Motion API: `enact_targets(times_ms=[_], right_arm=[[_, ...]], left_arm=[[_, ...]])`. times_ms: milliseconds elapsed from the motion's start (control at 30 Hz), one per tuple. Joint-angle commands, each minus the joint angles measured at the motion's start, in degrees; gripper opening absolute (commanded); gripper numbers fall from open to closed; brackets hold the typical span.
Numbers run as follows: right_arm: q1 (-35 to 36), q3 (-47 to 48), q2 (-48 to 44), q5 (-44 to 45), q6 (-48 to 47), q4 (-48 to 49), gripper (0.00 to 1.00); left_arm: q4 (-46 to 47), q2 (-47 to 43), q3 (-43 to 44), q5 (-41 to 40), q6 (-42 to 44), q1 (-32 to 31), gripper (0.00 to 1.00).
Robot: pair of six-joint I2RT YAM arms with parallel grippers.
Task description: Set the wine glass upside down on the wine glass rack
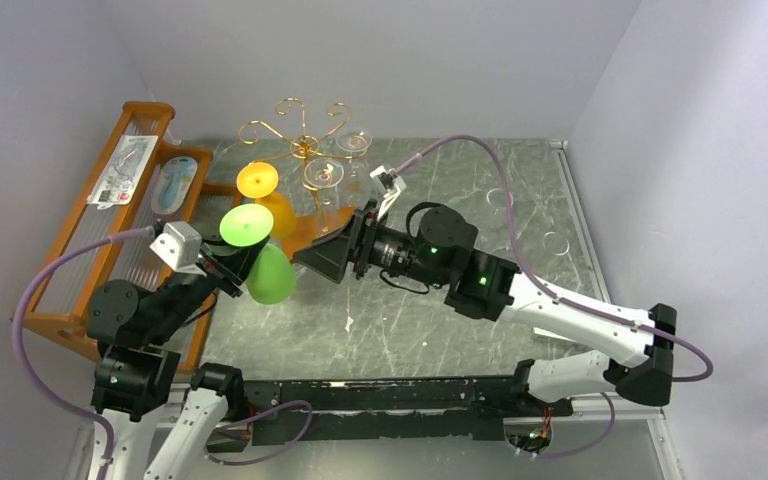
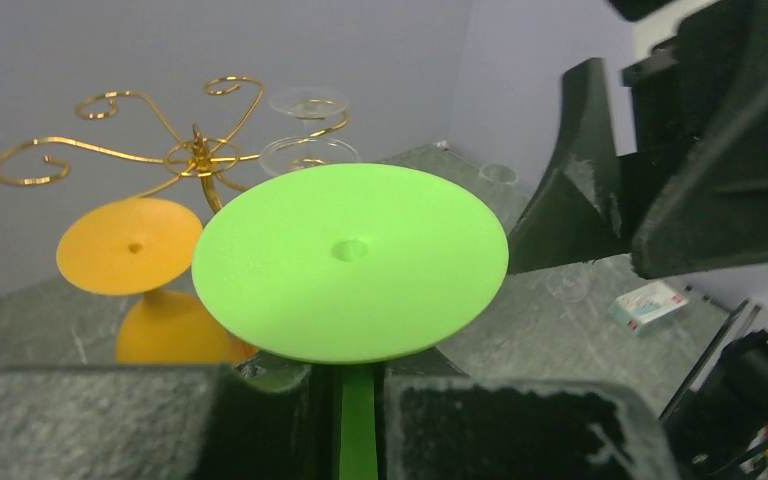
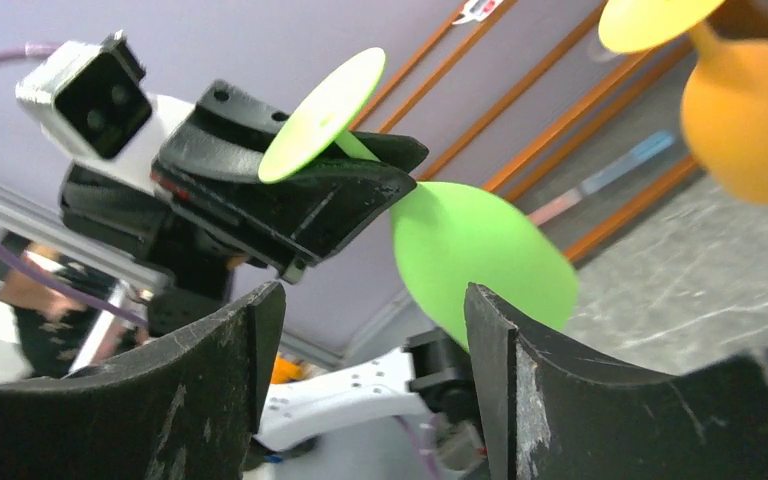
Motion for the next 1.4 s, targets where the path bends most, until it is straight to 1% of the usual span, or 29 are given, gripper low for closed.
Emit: enact_targets(times_ms=[0,67,100,233,400,467,600,700,733,833,900,1000,1067,1133,1200,1267,1300,1367], right_arm=[[-0.5,1.3,1.6,0.9,17.4,2.5,0.70],[-0.5,-0.8,1.6,1.1,22.2,8.9,0.70],[-0.5,-0.7,2.2,1.3,23.6,10.0,0.70],[-0.5,2.9,4.4,2.0,25.7,8.3,0.67],[-0.5,2.1,4.9,2.9,30.0,8.9,0.57],[-0.5,2.9,5.6,2.9,31.2,7.9,0.56],[-0.5,5.4,7.4,1.8,30.5,6.9,0.55],[-0.5,6.5,8.5,1.4,30.5,5.8,0.52],[-0.5,6.8,8.7,1.3,30.3,5.4,0.49],[-0.5,7.6,9.5,1.6,30.0,4.6,0.37],[-0.5,7.8,9.8,1.9,30.4,4.2,0.33],[-0.9,6.9,10.0,1.2,31.5,5.4,0.23],[-1.2,6.1,10.0,0.8,32.9,6.6,0.20],[-1.5,5.7,10.0,0.6,34.0,7.4,0.12],[-1.7,4.9,9.4,1.1,34.5,8.1,0.00],[-1.8,4.3,8.6,2.2,34.7,8.1,0.00],[-1.8,4.0,8.0,2.8,34.2,8.1,0.00],[-1.8,3.5,6.7,5.3,33.6,7.5,0.00]], left_arm=[[3.9,-0.7,-1.3,4.8,10.0,0.2,0.05],[4.8,-1.0,-2.1,5.0,10.5,0.3,0.05],[5.6,-1.2,-2.4,5.4,10.5,0.2,0.05],[7.2,-1.3,-3.1,6.7,10.7,0.2,0.05],[8.4,-1.8,-3.5,7.2,9.7,0.2,0.05],[8.9,-1.7,-3.6,8.2,9.2,0.2,0.05],[7.8,-1.6,-3.5,9.5,10.0,0.2,0.05],[7.5,-1.7,-3.4,9.6,10.2,0.3,0.05],[7.4,-1.7,-3.4,9.8,10.2,0.2,0.05],[7.5,-1.6,-3.3,10.8,10.3,0.2,0.05],[7.2,-1.7,-3.3,11.2,10.5,0.2,0.05],[6.4,-1.8,-3.1,11.7,11.0,0.2,0.05],[6.0,-1.8,-3.0,11.9,11.0,0.3,0.05],[5.9,-1.9,-3.2,11.7,10.7,0.2,0.05],[5.7,-2.2,-3.3,11.3,10.2,0.2,0.06],[4.8,-2.2,-2.4,9.8,8.8,0.2,0.14],[4.3,-2.1,-1.6,9.3,7.7,0.2,0.21],[3.7,-2.4,-0.4,8.9,5.7,0.2,0.42]])
